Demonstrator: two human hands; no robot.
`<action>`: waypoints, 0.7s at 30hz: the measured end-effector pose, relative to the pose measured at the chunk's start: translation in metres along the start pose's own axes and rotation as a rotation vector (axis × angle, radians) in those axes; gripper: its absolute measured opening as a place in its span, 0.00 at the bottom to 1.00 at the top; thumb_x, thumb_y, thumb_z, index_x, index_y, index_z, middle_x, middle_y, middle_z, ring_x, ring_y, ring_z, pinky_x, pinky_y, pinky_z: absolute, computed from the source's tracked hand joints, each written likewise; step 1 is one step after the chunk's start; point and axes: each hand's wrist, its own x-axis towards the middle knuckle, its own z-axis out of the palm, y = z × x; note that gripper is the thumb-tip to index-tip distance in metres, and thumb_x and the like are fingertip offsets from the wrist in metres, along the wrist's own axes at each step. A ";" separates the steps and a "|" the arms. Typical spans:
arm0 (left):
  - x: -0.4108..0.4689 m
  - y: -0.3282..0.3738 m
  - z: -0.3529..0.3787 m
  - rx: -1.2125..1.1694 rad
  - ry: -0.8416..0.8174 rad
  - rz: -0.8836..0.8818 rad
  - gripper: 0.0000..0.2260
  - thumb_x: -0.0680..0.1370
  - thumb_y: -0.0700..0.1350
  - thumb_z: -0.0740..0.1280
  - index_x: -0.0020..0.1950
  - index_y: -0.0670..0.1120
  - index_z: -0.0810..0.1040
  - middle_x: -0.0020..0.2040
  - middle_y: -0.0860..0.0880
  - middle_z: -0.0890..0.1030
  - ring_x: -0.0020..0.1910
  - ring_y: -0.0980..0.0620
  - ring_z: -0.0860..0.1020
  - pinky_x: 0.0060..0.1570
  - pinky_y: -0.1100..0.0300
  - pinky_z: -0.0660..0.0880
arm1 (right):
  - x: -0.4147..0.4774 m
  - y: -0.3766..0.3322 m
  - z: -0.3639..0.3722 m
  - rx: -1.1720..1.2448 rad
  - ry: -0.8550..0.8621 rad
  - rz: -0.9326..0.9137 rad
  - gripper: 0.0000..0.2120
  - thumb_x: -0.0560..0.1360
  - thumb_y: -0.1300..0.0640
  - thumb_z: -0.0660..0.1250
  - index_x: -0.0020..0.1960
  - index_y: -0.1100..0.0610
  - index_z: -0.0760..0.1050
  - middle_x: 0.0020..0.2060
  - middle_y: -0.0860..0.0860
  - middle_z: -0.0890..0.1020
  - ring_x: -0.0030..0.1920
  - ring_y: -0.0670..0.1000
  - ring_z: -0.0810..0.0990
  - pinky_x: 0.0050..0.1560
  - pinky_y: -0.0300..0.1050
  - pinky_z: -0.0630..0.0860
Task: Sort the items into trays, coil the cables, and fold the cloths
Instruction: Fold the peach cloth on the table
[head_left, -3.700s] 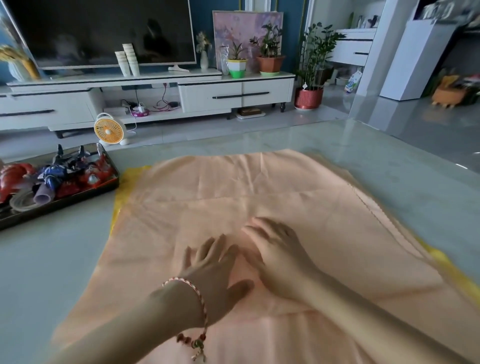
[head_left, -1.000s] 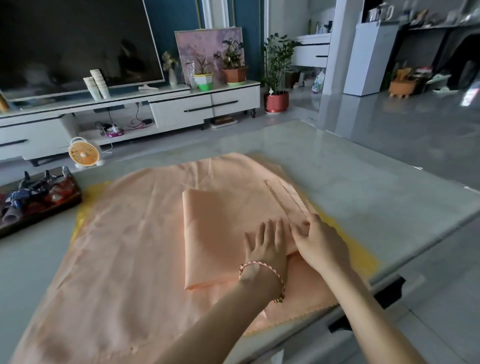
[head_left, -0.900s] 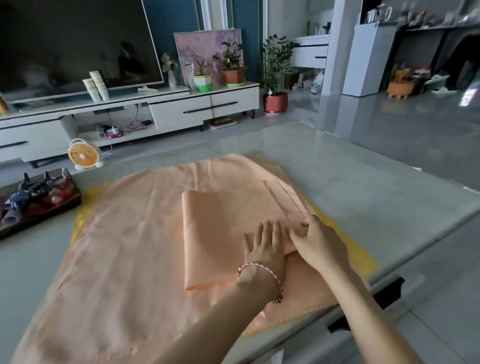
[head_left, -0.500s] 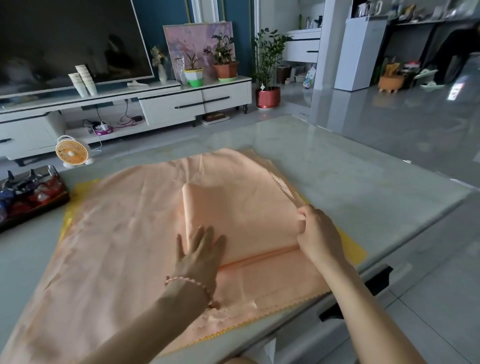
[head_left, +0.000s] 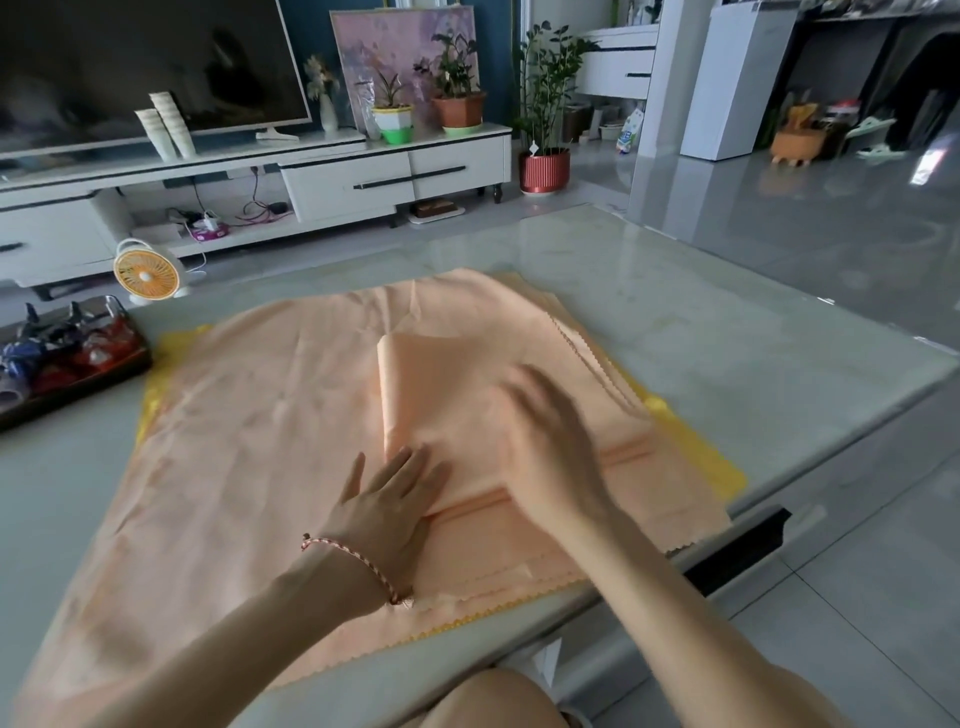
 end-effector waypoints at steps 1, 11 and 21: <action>0.000 0.000 -0.001 0.004 -0.004 0.001 0.24 0.82 0.49 0.48 0.77 0.55 0.43 0.77 0.54 0.42 0.76 0.53 0.43 0.72 0.50 0.36 | -0.001 -0.015 0.012 0.069 -0.097 -0.095 0.17 0.72 0.69 0.61 0.60 0.64 0.75 0.65 0.62 0.73 0.66 0.61 0.71 0.68 0.53 0.65; 0.000 -0.008 -0.001 -0.006 -0.086 0.040 0.25 0.82 0.54 0.45 0.76 0.54 0.37 0.76 0.53 0.36 0.75 0.55 0.38 0.70 0.48 0.32 | -0.011 0.014 0.032 -0.148 -0.567 0.112 0.34 0.78 0.36 0.42 0.77 0.54 0.47 0.77 0.55 0.45 0.76 0.52 0.41 0.73 0.51 0.38; 0.017 -0.001 -0.019 0.160 -0.006 0.085 0.27 0.78 0.45 0.58 0.76 0.50 0.53 0.76 0.49 0.57 0.73 0.52 0.60 0.72 0.56 0.49 | -0.015 0.037 0.002 -0.013 -0.337 0.225 0.30 0.79 0.40 0.51 0.73 0.58 0.61 0.74 0.54 0.60 0.75 0.51 0.55 0.71 0.41 0.50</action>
